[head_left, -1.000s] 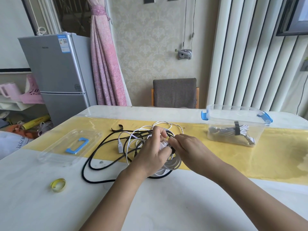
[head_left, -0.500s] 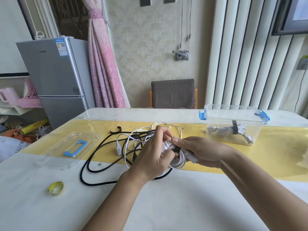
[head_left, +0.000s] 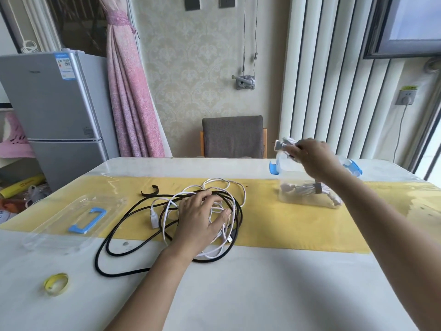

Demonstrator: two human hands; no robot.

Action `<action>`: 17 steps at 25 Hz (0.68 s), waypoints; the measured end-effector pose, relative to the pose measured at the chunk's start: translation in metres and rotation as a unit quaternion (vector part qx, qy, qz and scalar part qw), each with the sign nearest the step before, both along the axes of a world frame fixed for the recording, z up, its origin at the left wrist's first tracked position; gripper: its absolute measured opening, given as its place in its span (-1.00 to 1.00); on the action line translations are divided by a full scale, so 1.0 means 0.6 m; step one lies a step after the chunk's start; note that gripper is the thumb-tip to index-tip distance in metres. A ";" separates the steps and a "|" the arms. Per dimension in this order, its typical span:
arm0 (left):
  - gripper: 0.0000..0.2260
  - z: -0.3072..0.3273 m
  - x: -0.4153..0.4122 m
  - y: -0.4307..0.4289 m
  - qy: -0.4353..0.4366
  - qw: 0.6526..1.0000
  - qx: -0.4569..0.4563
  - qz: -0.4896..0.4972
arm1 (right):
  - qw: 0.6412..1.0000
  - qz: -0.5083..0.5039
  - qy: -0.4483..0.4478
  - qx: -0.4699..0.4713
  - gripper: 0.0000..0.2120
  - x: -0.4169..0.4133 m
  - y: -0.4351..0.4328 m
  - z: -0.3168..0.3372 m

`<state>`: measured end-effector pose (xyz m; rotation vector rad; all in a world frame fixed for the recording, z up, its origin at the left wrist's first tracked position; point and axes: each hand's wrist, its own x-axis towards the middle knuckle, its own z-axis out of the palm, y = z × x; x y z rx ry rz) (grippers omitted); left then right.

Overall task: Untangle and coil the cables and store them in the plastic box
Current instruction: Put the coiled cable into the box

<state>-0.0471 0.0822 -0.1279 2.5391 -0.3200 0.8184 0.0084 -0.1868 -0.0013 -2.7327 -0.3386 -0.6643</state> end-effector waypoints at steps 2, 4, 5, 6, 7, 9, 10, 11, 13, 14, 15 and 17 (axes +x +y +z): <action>-0.49 -0.004 0.002 -0.005 -0.010 1.000 -0.010 0.000 | 0.994 -0.065 0.032 -0.079 -0.61 0.046 -0.040 0.015; -0.52 -0.009 0.001 -0.011 -0.022 1.000 -0.018 0.002 | 0.984 -0.107 0.104 -0.094 -0.53 0.079 -0.068 0.012; -0.53 -0.009 0.001 -0.013 -0.025 1.000 -0.019 0.002 | 0.979 -0.117 0.134 -0.099 -0.51 0.089 -0.075 0.007; -0.52 -0.009 0.001 -0.015 -0.022 1.000 -0.019 0.002 | 0.975 -0.117 0.158 -0.104 -0.51 0.099 -0.079 -0.001; -0.52 -0.008 0.001 -0.016 -0.018 1.000 -0.017 0.001 | 0.971 -0.114 0.180 -0.112 -0.52 0.105 -0.080 -0.010; -0.51 -0.007 0.003 -0.015 -0.012 1.000 -0.017 -0.004 | 0.963 -0.103 0.210 -0.132 -0.53 0.111 -0.076 -0.026; -0.51 -0.007 0.004 -0.013 -0.009 1.000 -0.018 -0.005 | 0.963 -0.099 0.213 -0.133 -0.55 0.115 -0.075 -0.031; -0.50 -0.007 0.004 -0.012 -0.007 1.000 -0.019 -0.006 | 0.965 -0.098 0.211 -0.117 -0.58 0.119 -0.074 -0.034; -0.51 -0.009 0.003 -0.011 -0.006 1.000 -0.021 -0.007 | 0.969 -0.106 0.213 -0.066 -0.68 0.120 -0.070 -0.034; -0.51 -0.009 0.003 -0.011 -0.006 1.000 -0.023 -0.008 | 0.970 -0.108 0.213 -0.042 -0.71 0.116 -0.064 -0.032; -0.51 -0.009 0.004 -0.011 -0.004 1.000 -0.025 -0.010 | 0.973 -0.106 0.203 -0.025 -0.73 0.108 -0.055 -0.028; -0.57 -0.007 0.004 -0.010 -0.009 0.999 -0.036 -0.008 | 0.988 -0.086 0.121 0.030 -0.77 0.085 -0.027 -0.023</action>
